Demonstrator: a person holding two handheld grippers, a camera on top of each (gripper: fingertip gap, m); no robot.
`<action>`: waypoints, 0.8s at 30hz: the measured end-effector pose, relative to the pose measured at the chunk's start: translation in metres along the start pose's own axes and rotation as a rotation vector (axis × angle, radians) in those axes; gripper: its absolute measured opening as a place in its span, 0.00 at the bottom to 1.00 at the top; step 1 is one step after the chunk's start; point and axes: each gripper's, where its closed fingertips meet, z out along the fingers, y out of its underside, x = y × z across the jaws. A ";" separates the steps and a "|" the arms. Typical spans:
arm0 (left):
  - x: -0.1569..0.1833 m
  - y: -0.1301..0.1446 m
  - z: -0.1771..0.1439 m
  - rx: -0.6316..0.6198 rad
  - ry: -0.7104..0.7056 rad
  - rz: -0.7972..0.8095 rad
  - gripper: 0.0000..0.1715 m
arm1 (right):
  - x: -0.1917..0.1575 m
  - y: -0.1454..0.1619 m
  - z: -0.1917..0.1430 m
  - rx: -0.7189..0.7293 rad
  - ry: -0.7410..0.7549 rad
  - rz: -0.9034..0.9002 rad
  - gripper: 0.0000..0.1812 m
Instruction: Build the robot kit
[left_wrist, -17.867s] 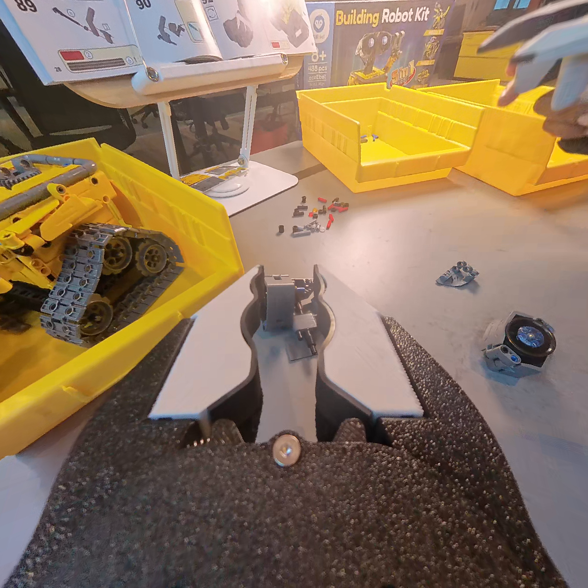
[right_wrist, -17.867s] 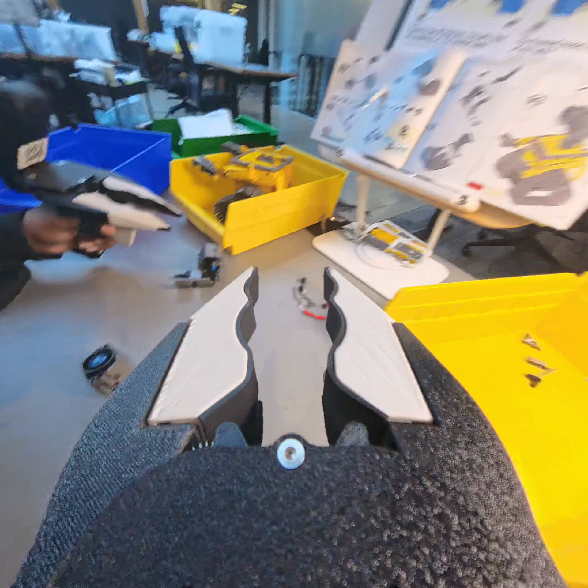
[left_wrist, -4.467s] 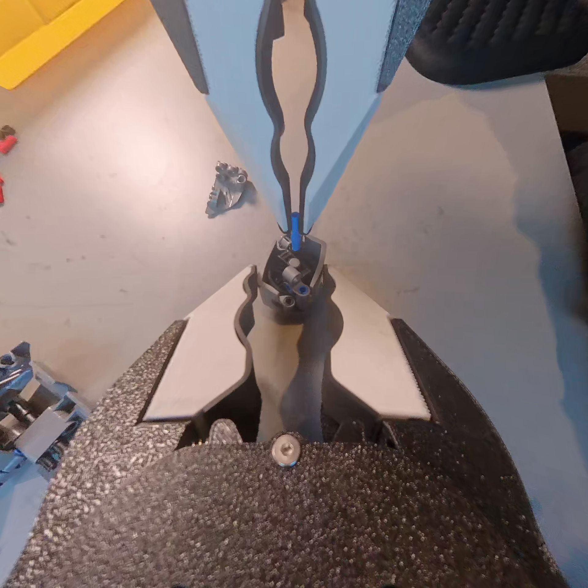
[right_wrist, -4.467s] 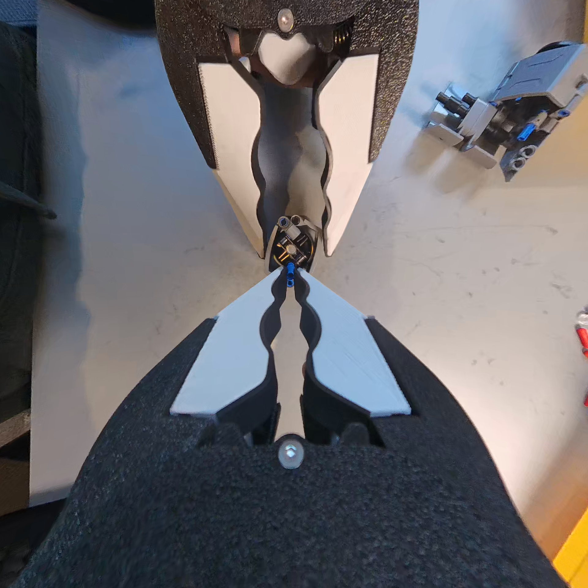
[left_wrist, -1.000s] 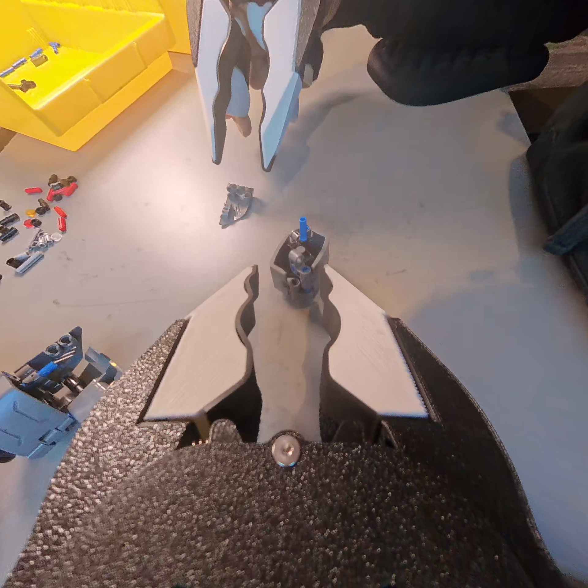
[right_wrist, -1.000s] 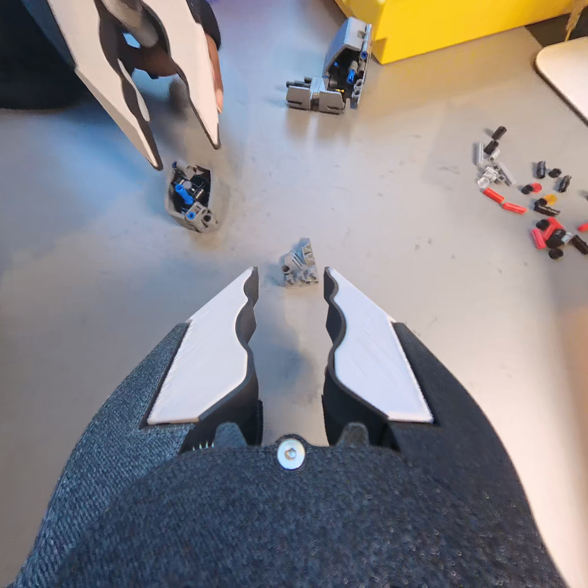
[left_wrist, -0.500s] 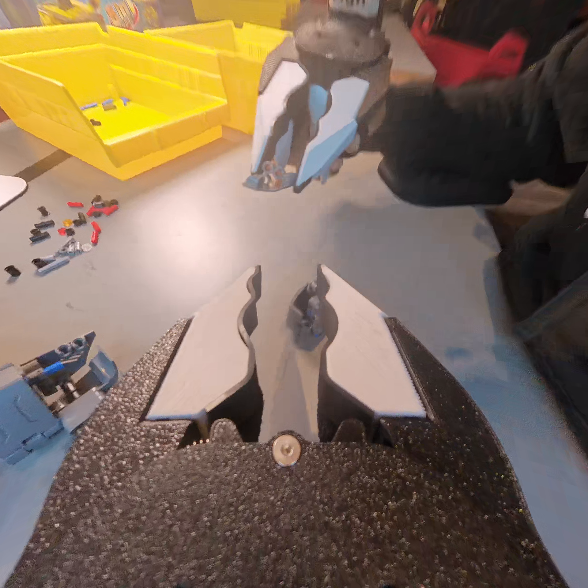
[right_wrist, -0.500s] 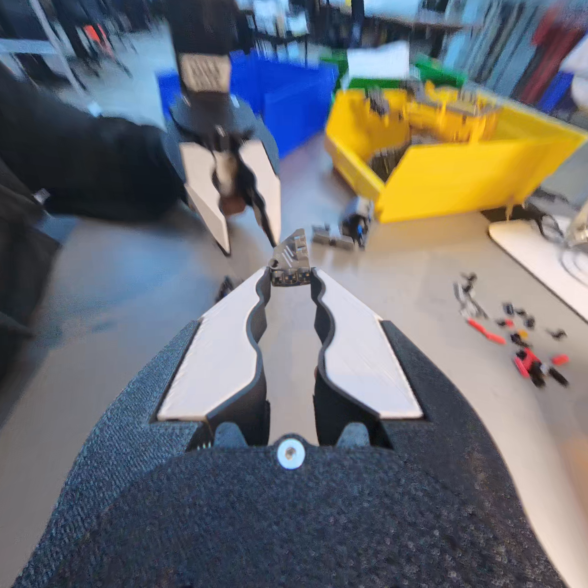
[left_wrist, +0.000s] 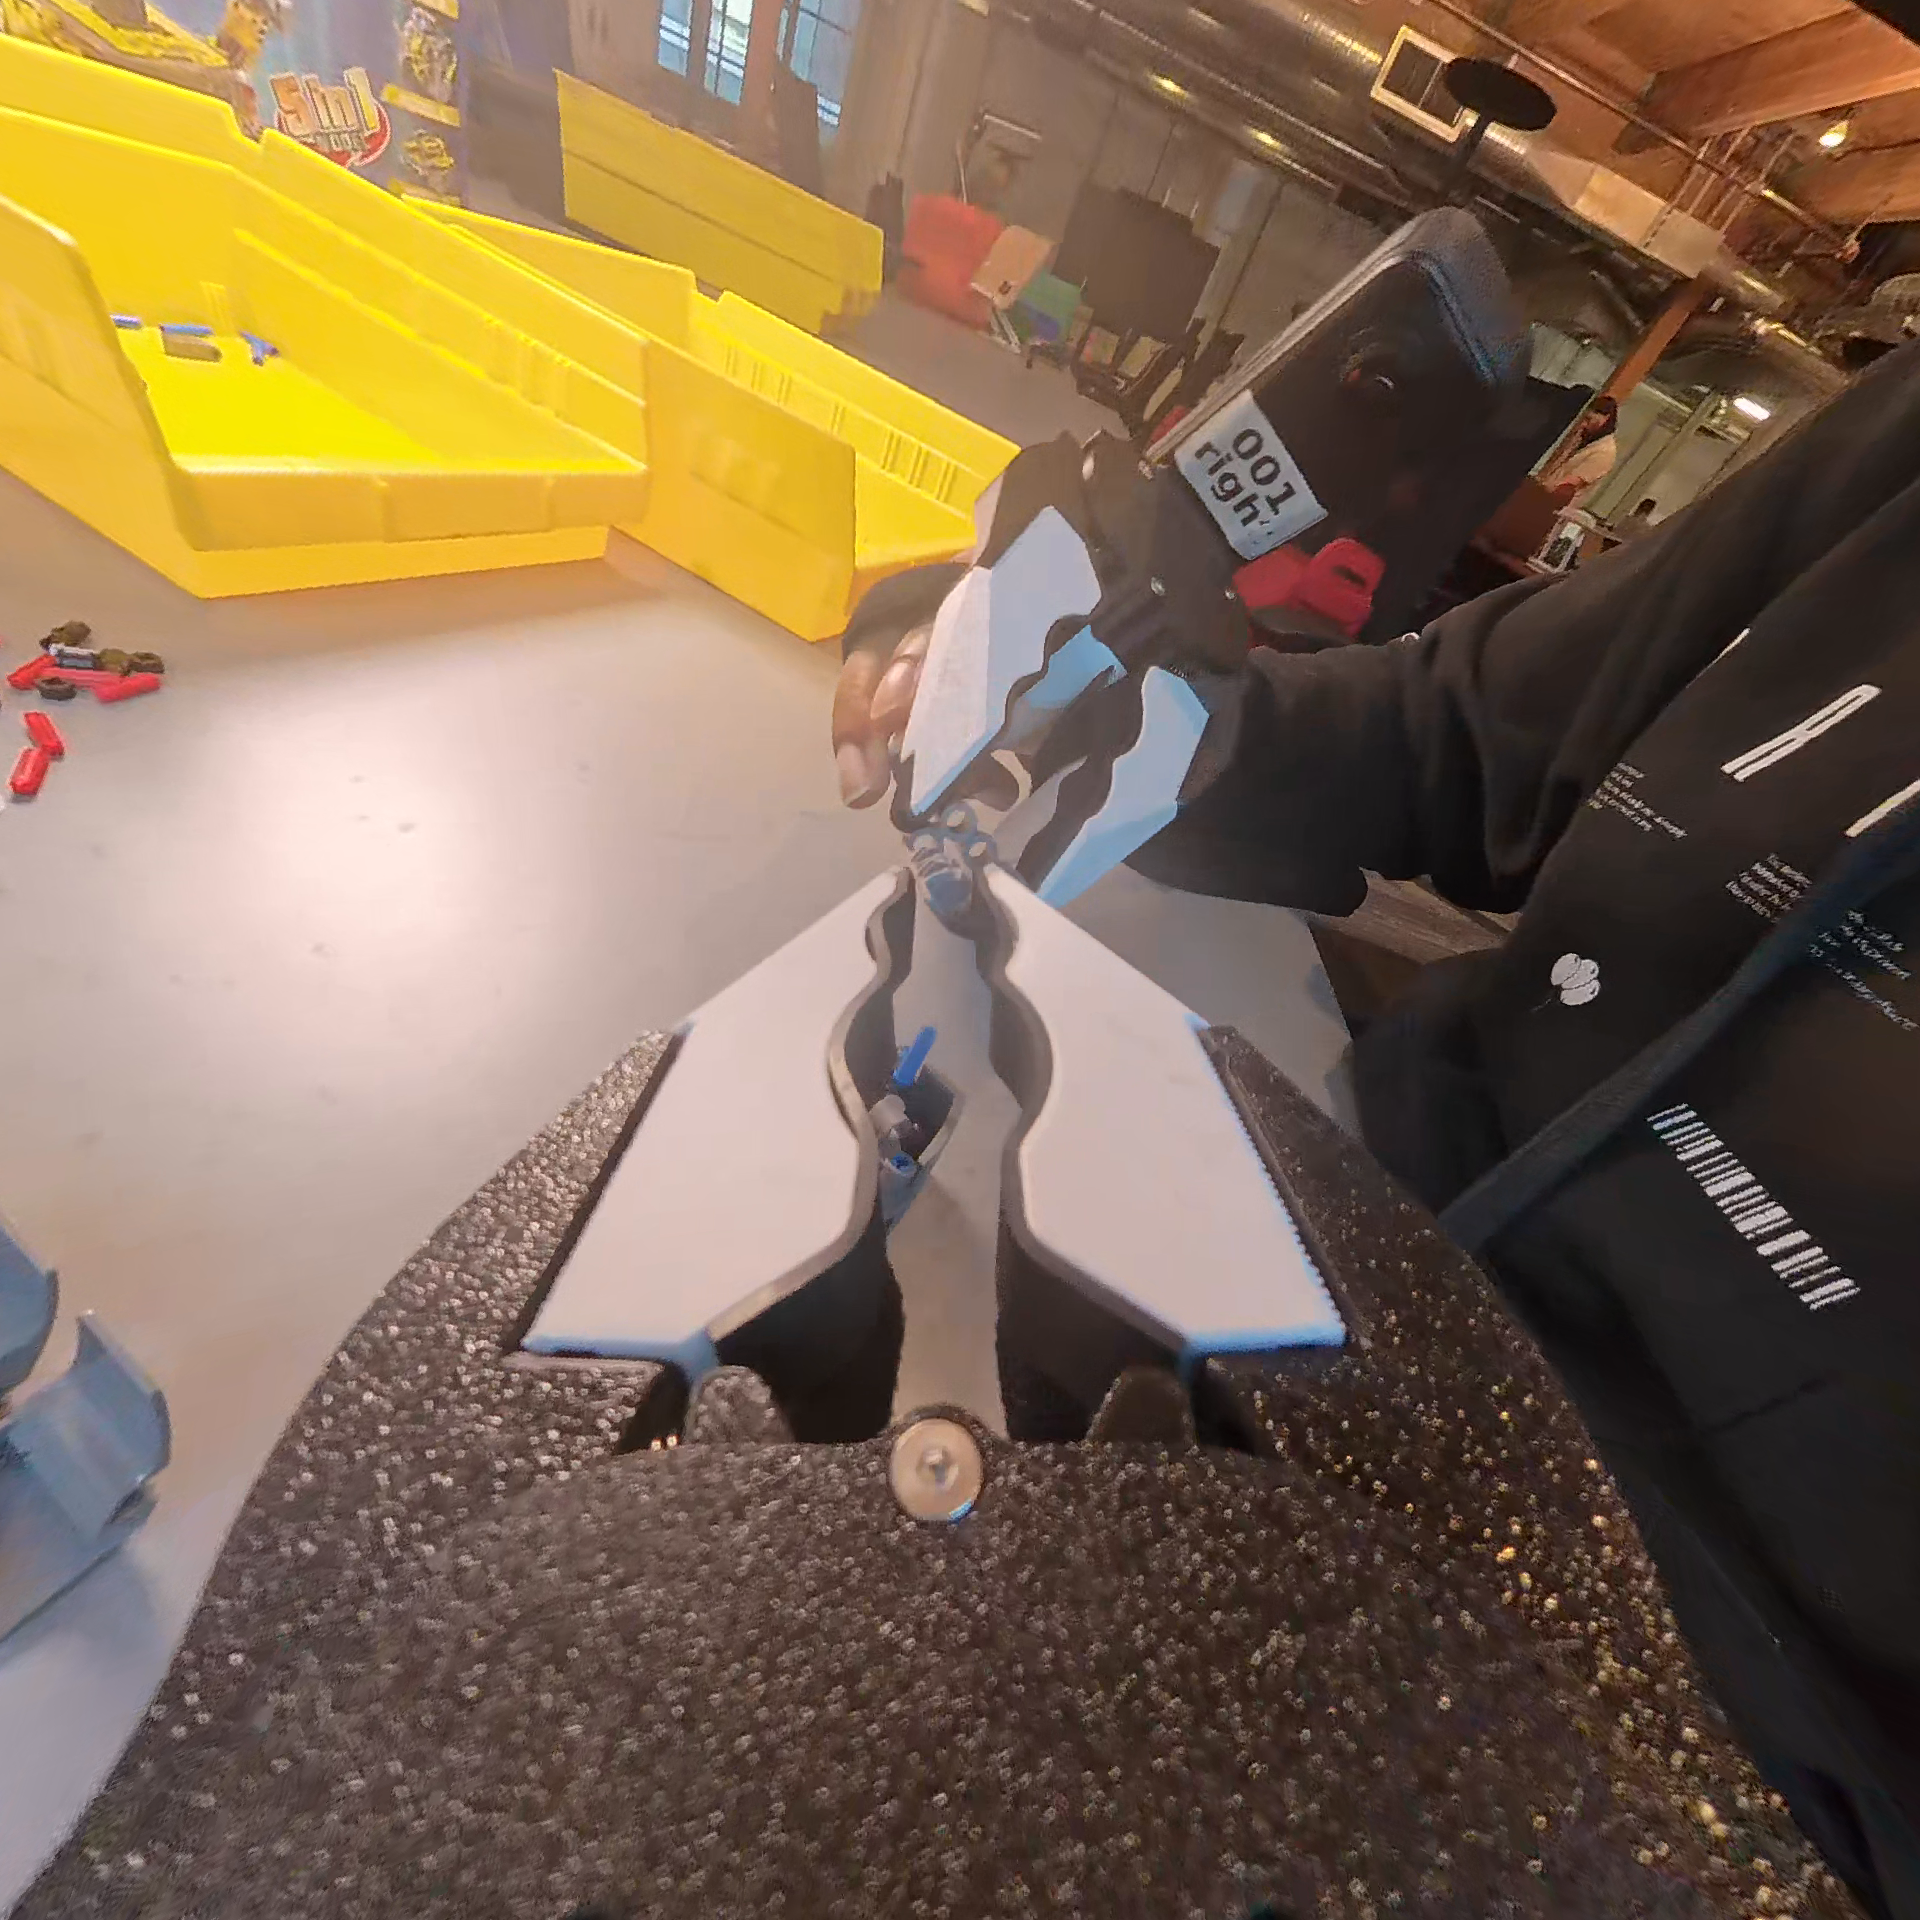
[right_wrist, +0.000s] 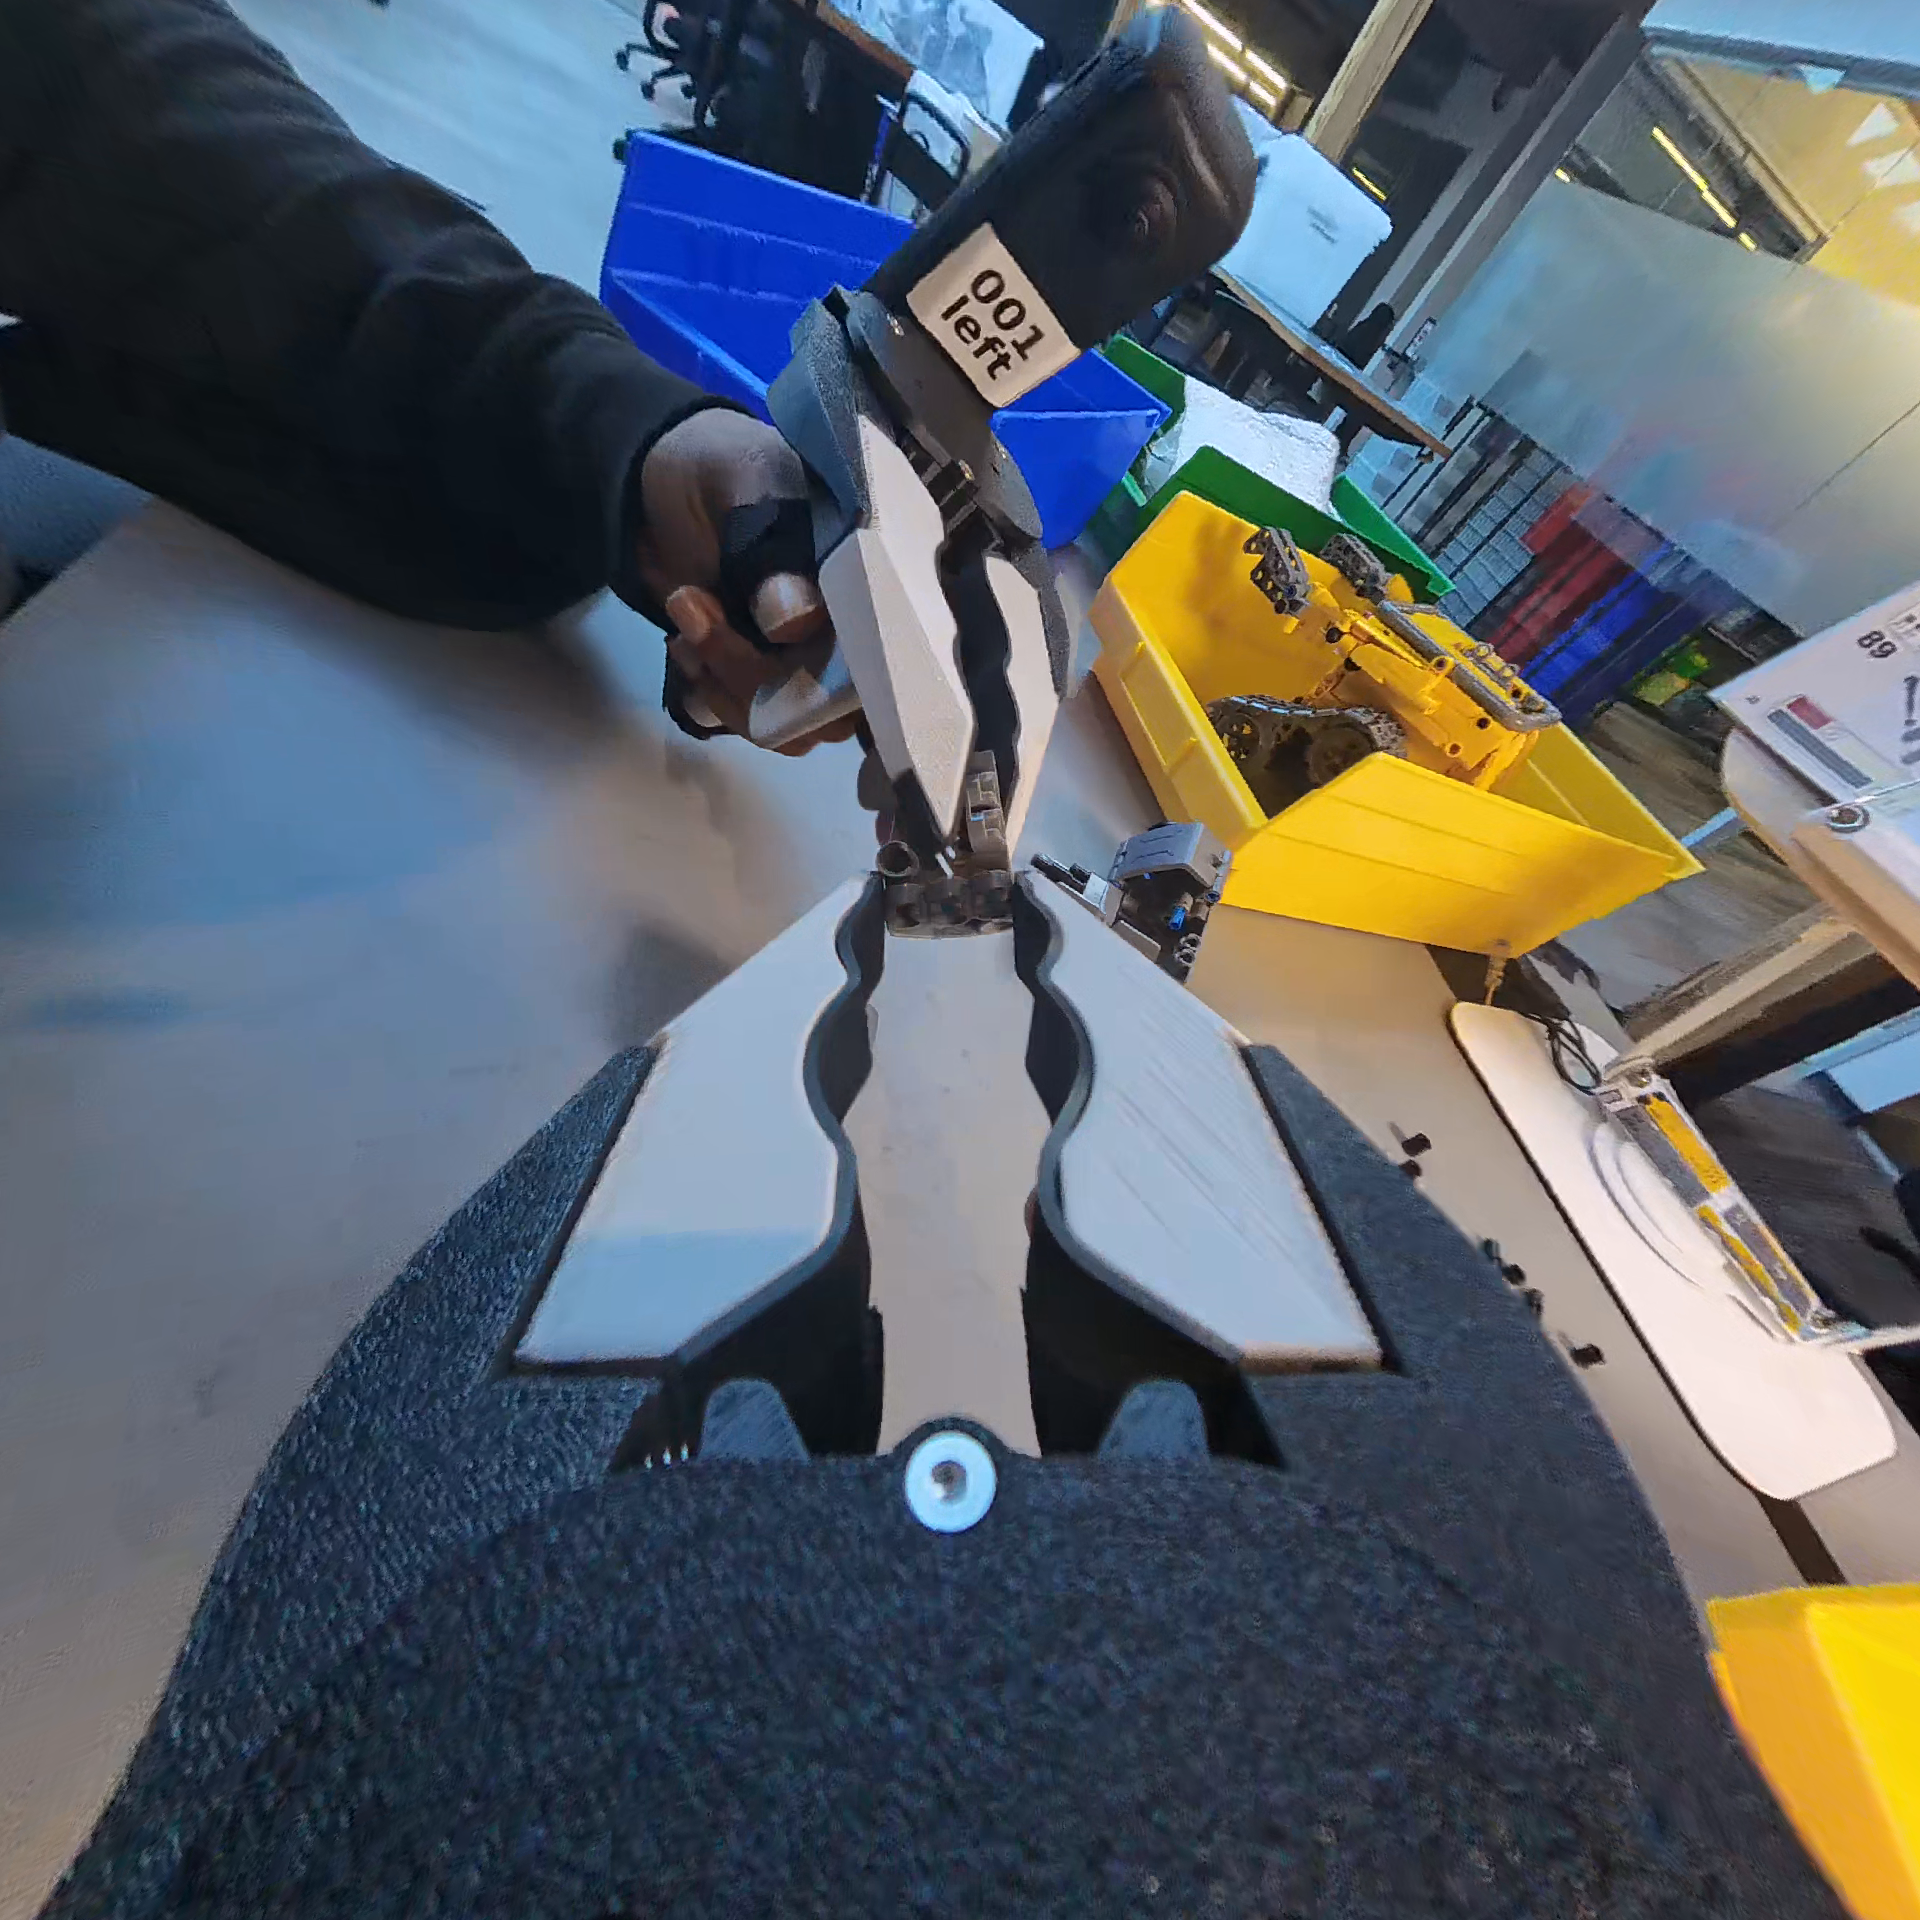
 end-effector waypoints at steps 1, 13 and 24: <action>0.000 0.001 0.000 -0.004 -0.002 0.001 0.05 | 0.000 0.000 0.000 -0.001 0.004 -0.009 0.13; -0.058 0.014 -0.035 -0.120 -0.276 -0.002 0.05 | -0.012 0.052 -0.016 -0.210 -0.214 0.347 0.32; -0.058 0.031 -0.026 -0.199 -0.271 0.004 0.05 | -0.041 0.071 0.023 -0.407 -0.211 0.205 0.20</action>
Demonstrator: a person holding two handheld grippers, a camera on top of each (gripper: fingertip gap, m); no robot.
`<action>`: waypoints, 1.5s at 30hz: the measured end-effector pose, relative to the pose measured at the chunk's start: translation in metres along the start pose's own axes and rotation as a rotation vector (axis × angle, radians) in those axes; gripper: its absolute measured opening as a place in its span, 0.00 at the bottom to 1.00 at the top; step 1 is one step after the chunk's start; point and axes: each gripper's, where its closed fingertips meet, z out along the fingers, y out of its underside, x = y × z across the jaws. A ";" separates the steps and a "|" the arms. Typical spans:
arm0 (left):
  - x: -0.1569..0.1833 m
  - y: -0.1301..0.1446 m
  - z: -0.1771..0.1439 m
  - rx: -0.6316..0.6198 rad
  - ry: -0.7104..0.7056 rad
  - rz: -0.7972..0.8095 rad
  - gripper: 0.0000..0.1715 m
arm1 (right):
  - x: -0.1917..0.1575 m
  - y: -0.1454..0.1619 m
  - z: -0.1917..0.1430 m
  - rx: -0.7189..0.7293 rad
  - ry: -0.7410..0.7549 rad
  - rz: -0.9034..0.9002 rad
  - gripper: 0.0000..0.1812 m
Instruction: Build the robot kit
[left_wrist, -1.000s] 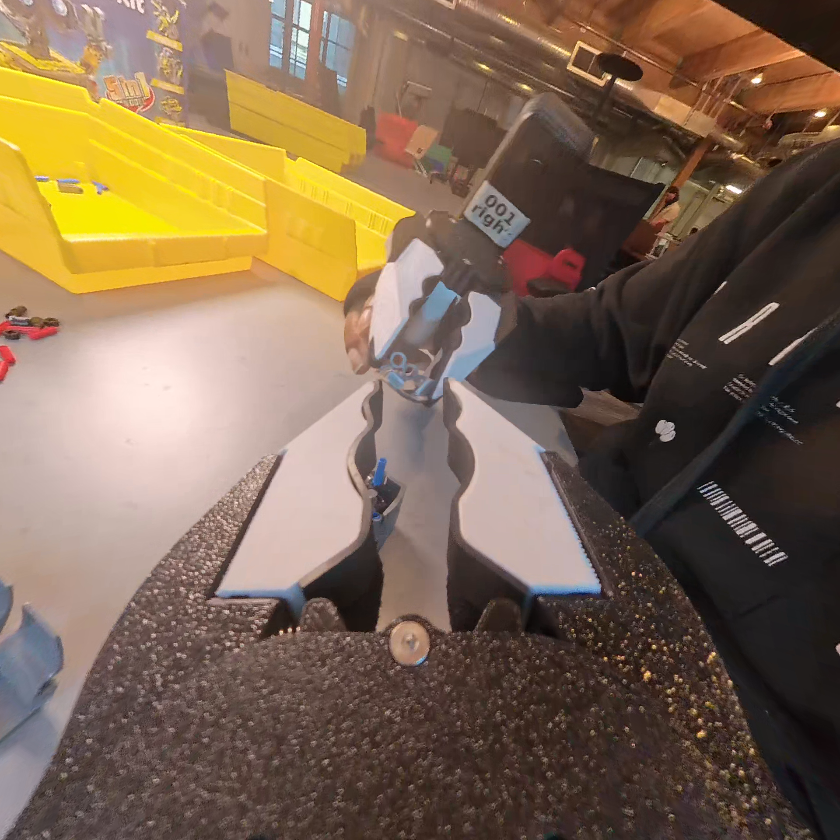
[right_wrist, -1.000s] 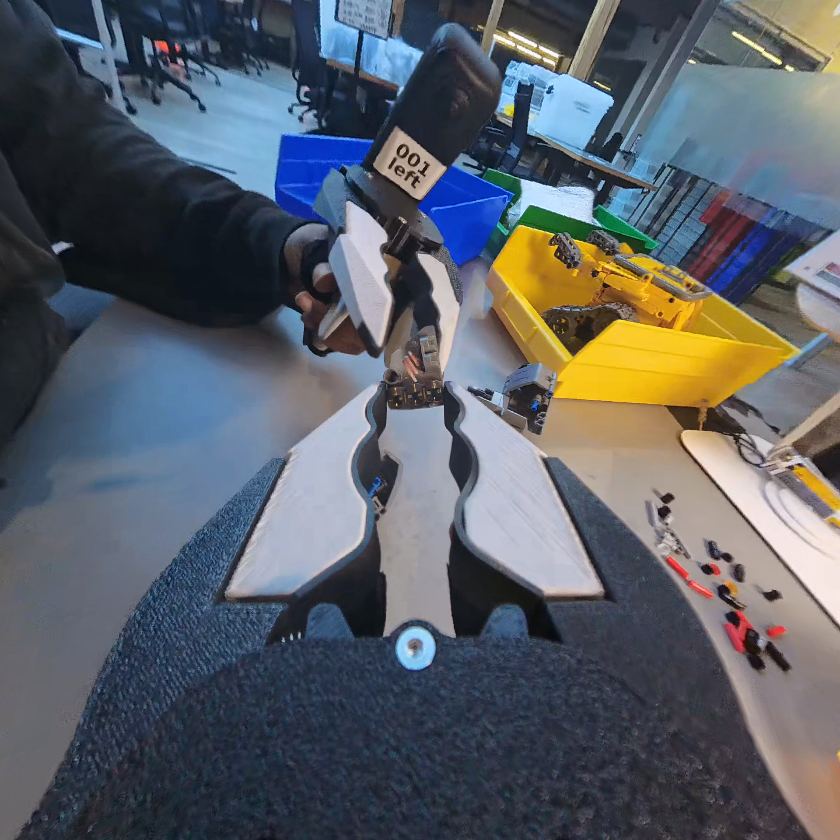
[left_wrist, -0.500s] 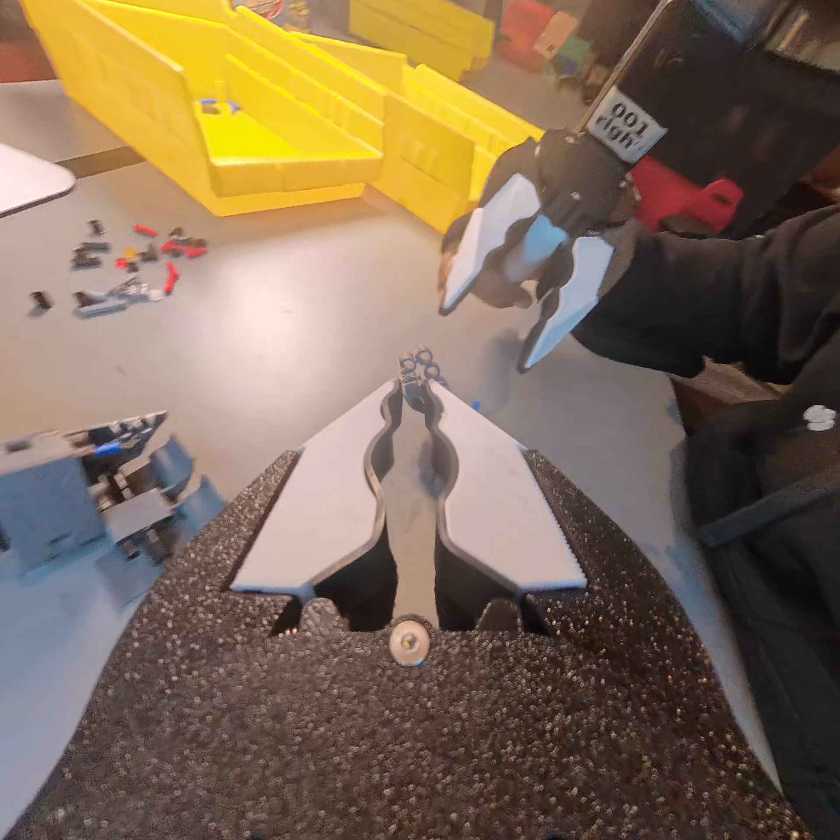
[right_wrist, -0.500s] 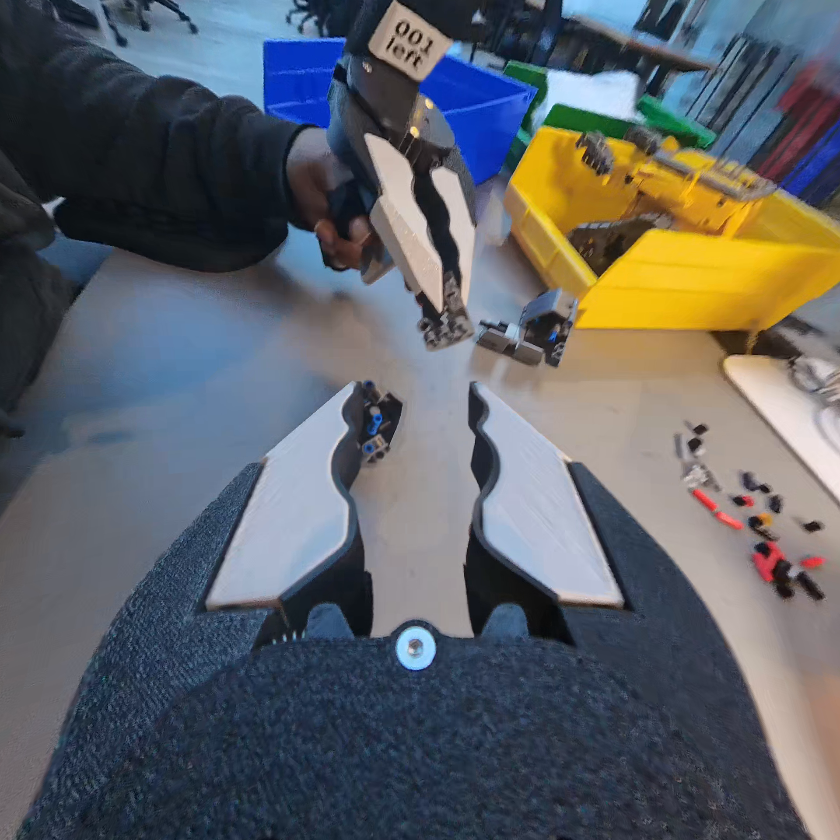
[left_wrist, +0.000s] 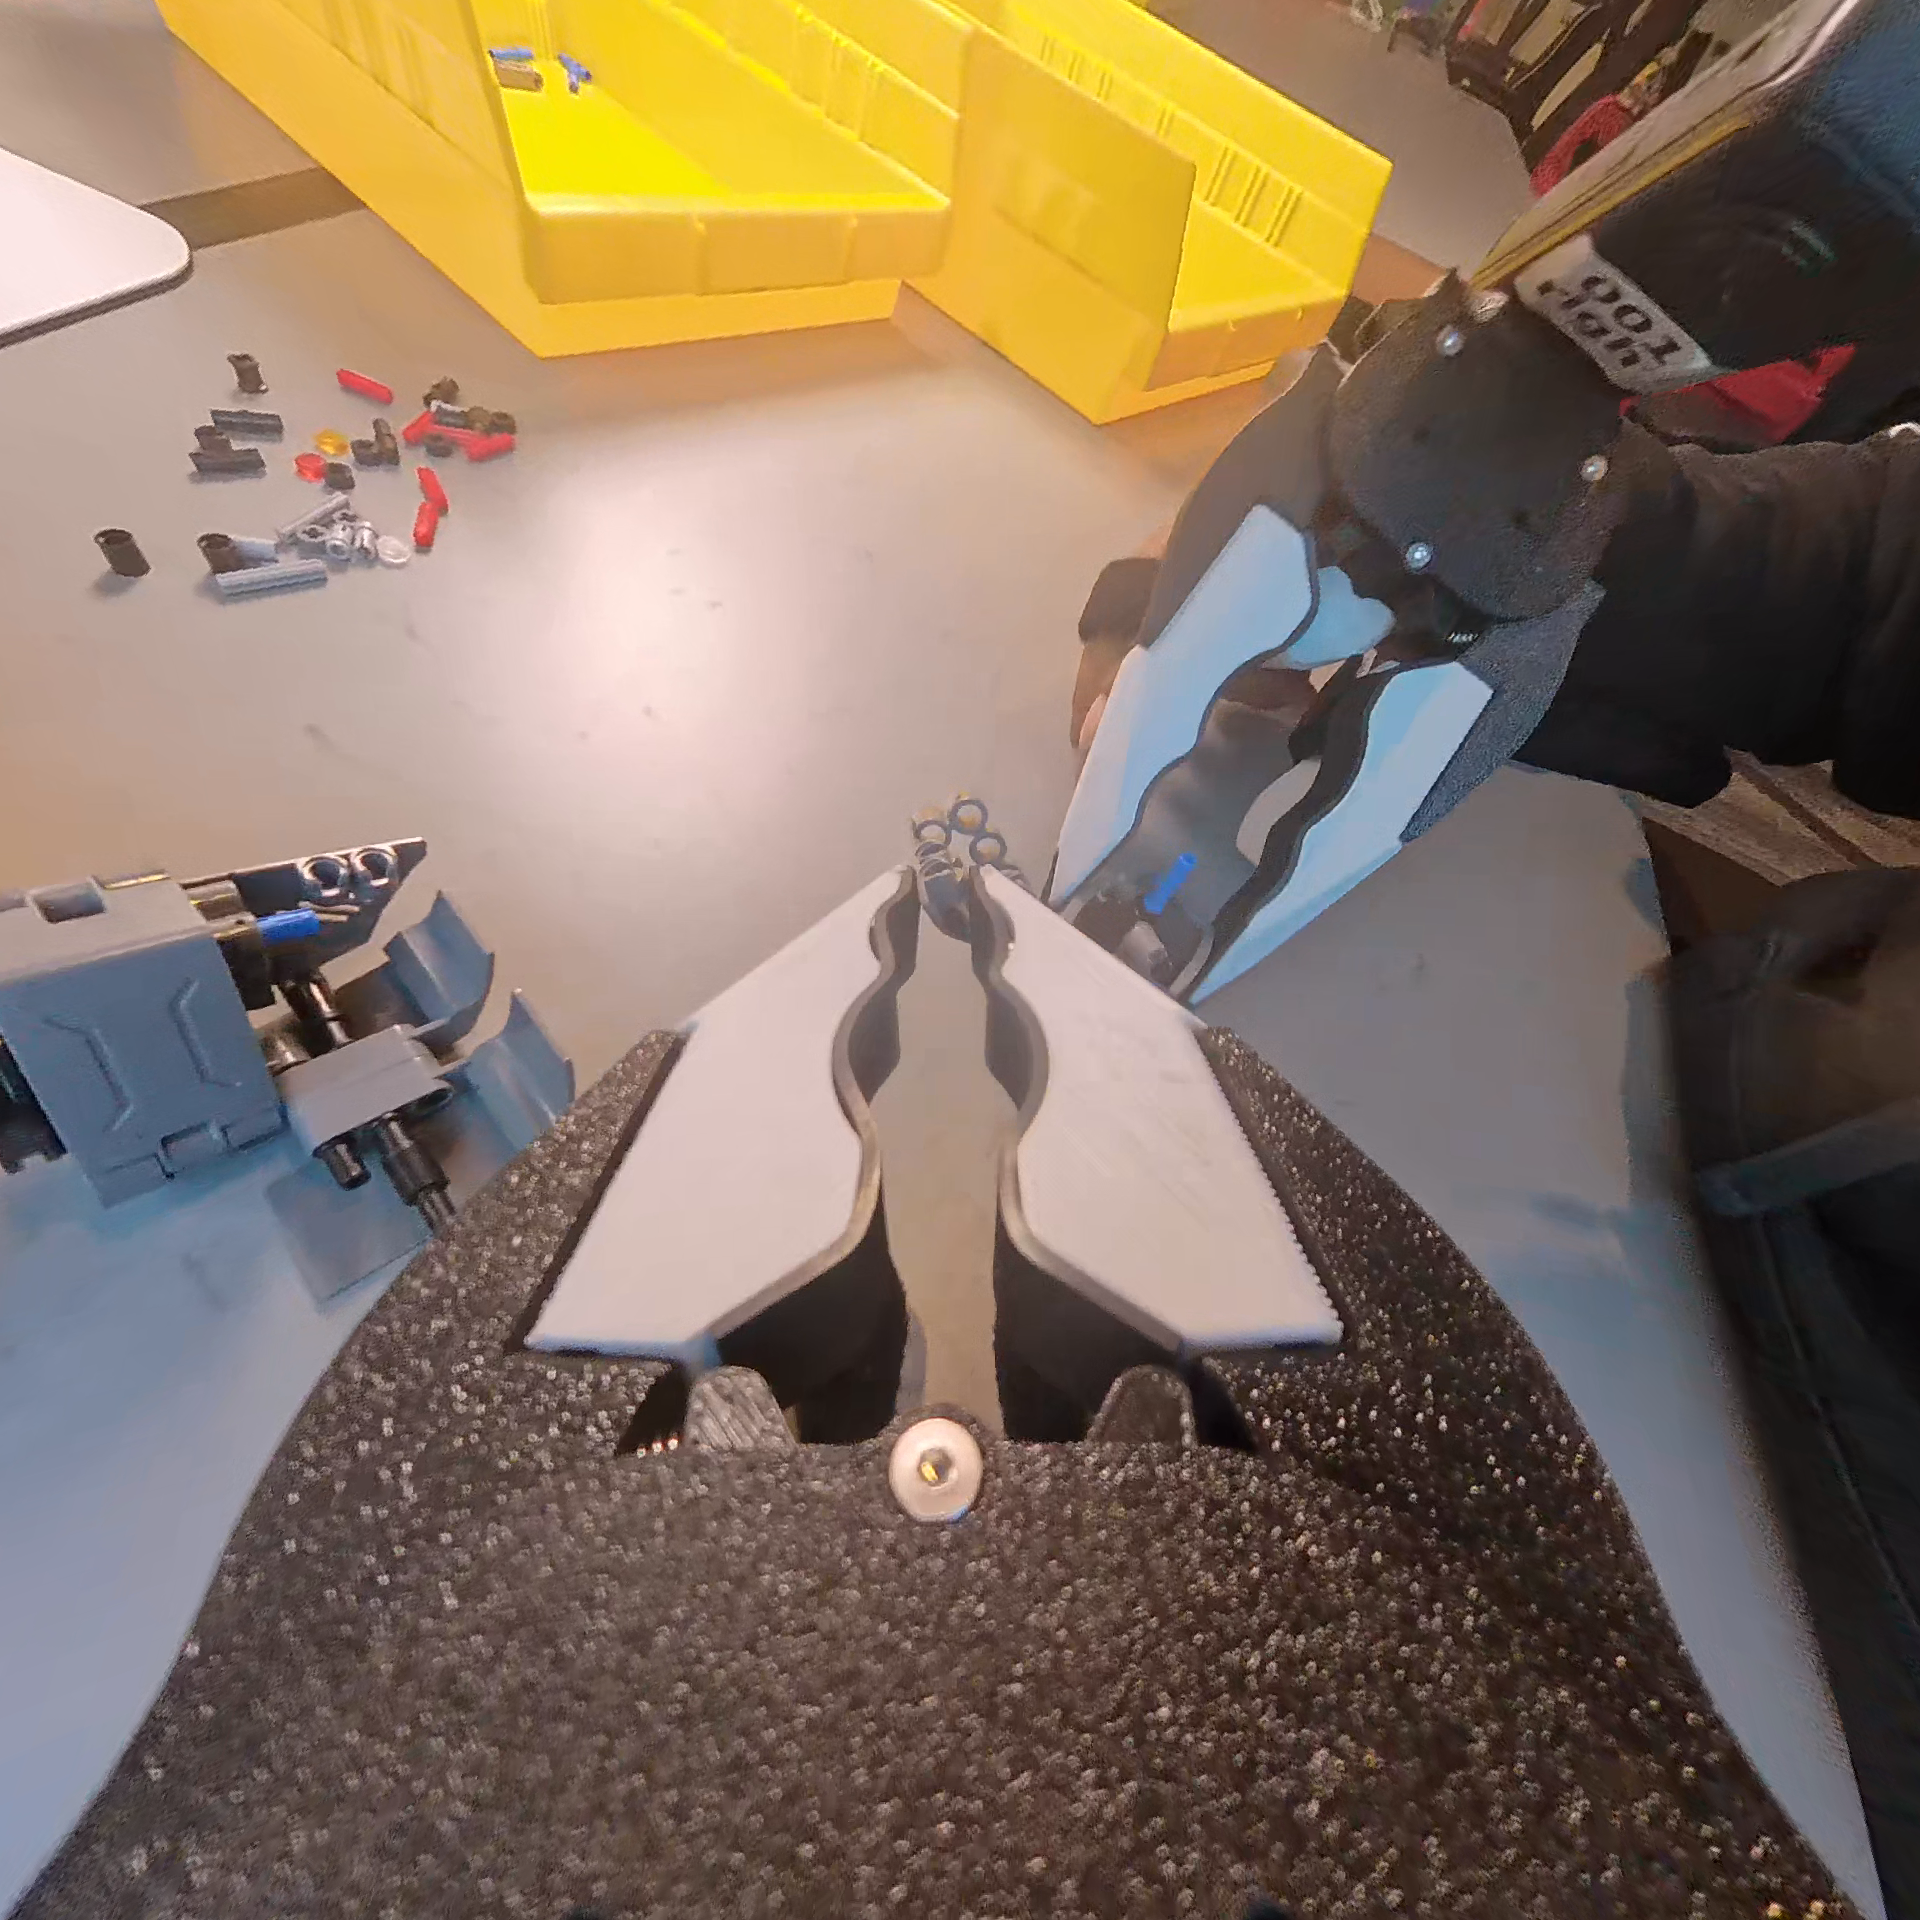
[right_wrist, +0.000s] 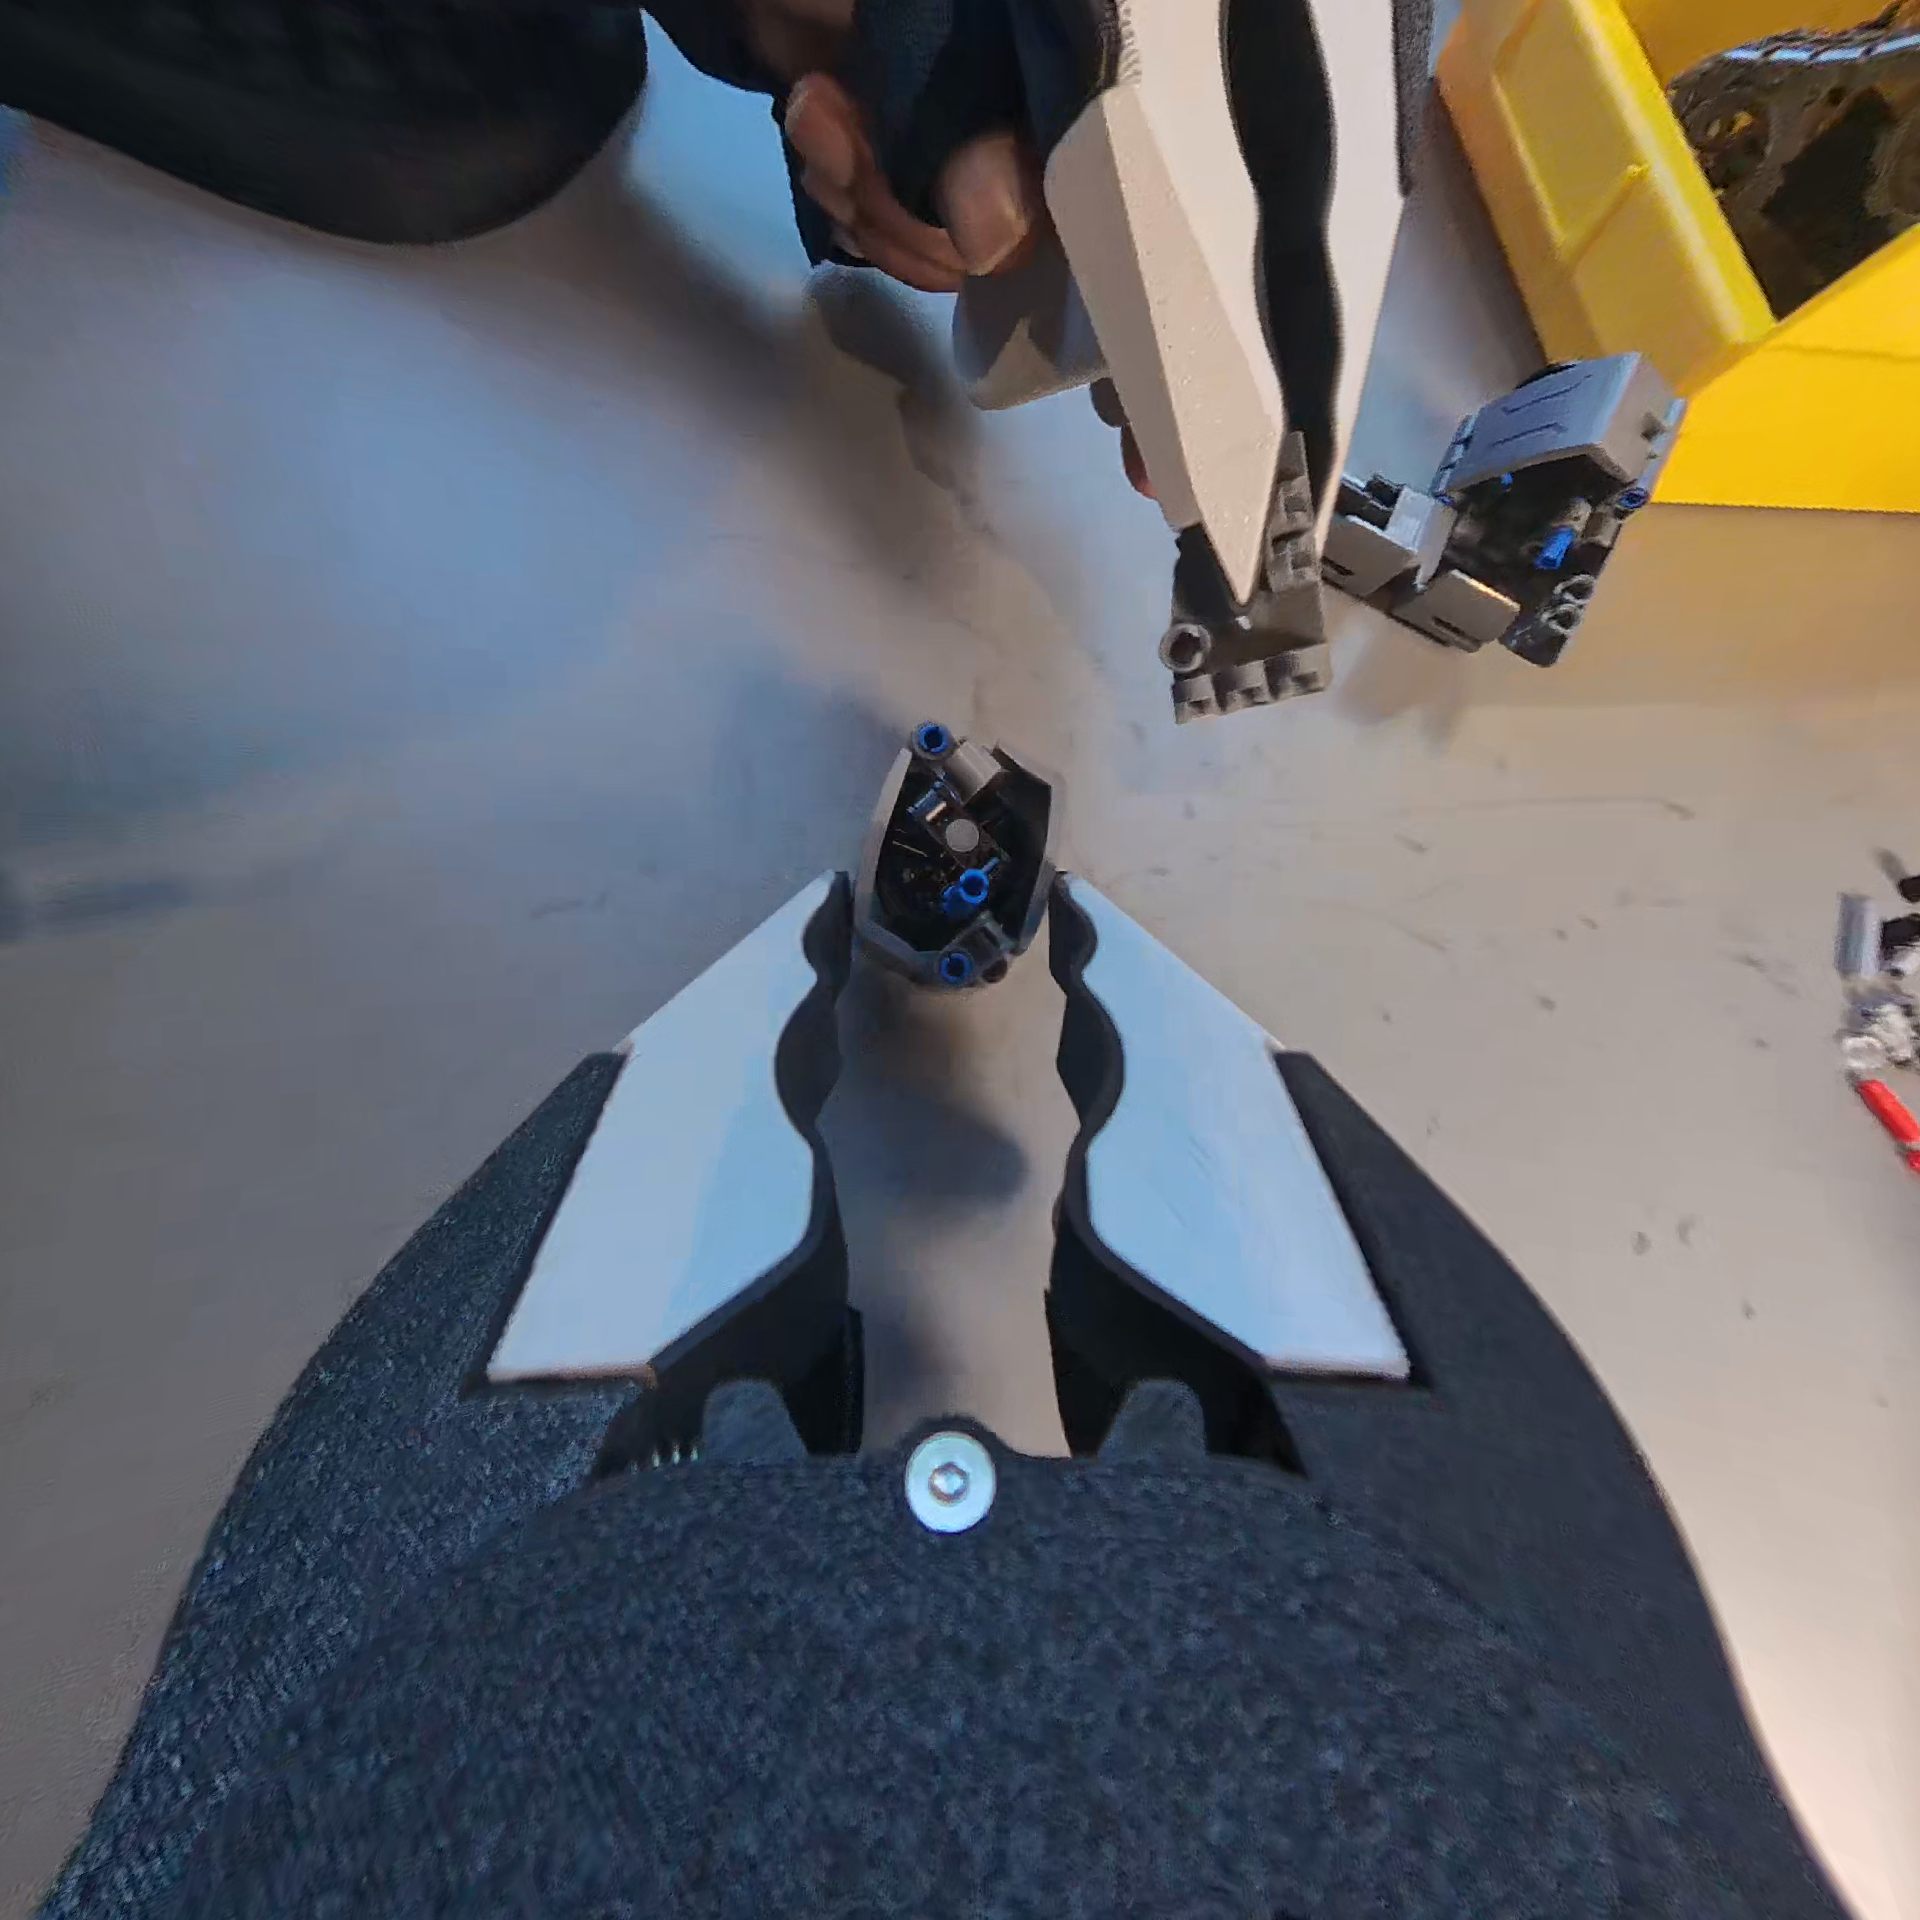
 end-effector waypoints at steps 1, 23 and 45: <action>-0.002 0.002 0.000 -0.012 -0.014 0.004 0.05 | 0.006 0.000 -0.002 -0.003 0.037 -0.008 0.20; -0.007 0.040 0.016 -0.244 -0.113 0.098 0.05 | 0.065 0.034 -0.031 -0.200 0.464 -0.262 0.20; -0.006 0.047 0.017 -0.285 -0.128 0.160 0.05 | 0.022 0.017 -0.025 -0.120 0.313 -0.444 0.21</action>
